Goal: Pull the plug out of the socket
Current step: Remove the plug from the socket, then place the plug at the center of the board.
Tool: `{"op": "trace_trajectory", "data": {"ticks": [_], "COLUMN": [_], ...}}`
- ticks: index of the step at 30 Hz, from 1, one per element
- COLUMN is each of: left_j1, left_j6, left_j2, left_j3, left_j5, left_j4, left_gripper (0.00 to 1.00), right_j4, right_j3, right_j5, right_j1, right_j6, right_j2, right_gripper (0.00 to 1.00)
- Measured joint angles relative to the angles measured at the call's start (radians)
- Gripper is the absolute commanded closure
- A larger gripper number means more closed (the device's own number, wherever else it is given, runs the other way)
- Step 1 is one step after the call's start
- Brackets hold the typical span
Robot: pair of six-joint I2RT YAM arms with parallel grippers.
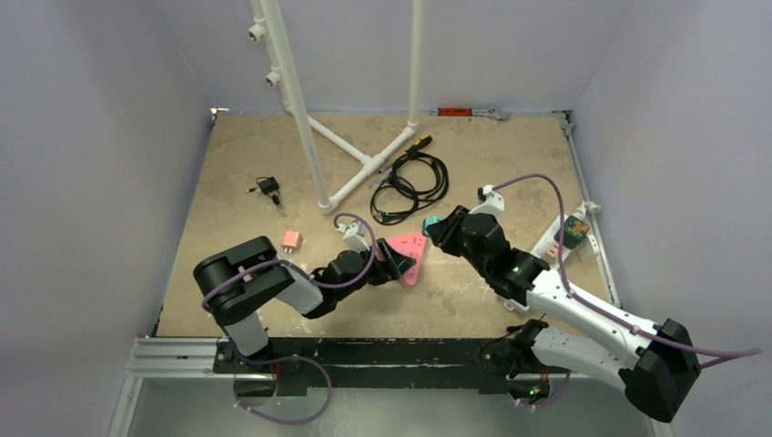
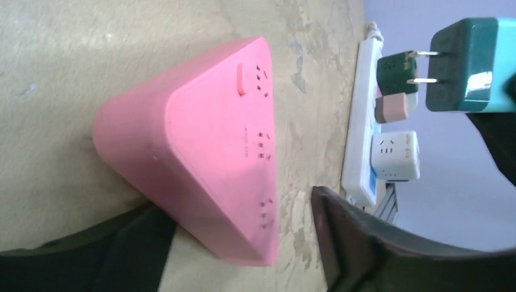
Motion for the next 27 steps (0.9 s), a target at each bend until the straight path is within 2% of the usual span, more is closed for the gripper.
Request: {"op": "trace_trajectory", "data": {"ticks": [4,12,18,21,27], "left_j1": [0.008,0.014,0.037,0.085,0.278], "left_j6": [0.098,0.303,0.471,0.548,0.703], "left_j2": [-0.087,-0.37,-0.531,-0.618,-0.686], "left_j3": [0.047,0.088,0.317,0.412,0.589], "left_j5": [-0.019,-0.079,-0.077,-0.061,-0.019], "left_j4": [-0.158,-0.624,-1.03,-1.183,-1.395], "left_gripper": [0.01,0.01,0.01,0.01,0.01], "right_j4": [0.0,0.04,0.111,0.164,0.32], "right_j3": [0.0,-0.032,-0.08,-0.084,-0.084], "right_j5": [0.001,-0.034,-0.11,-0.133,-0.141], "right_j1": [0.0,0.0,0.018,0.066,0.237], "right_j6": [-0.016,-0.098,-0.151,-0.172,-0.198], "right_j2": [-0.043,-0.098,-0.115,-0.103,-0.019], "right_gripper": [1.0,1.0,1.0,1.0,1.0]}}
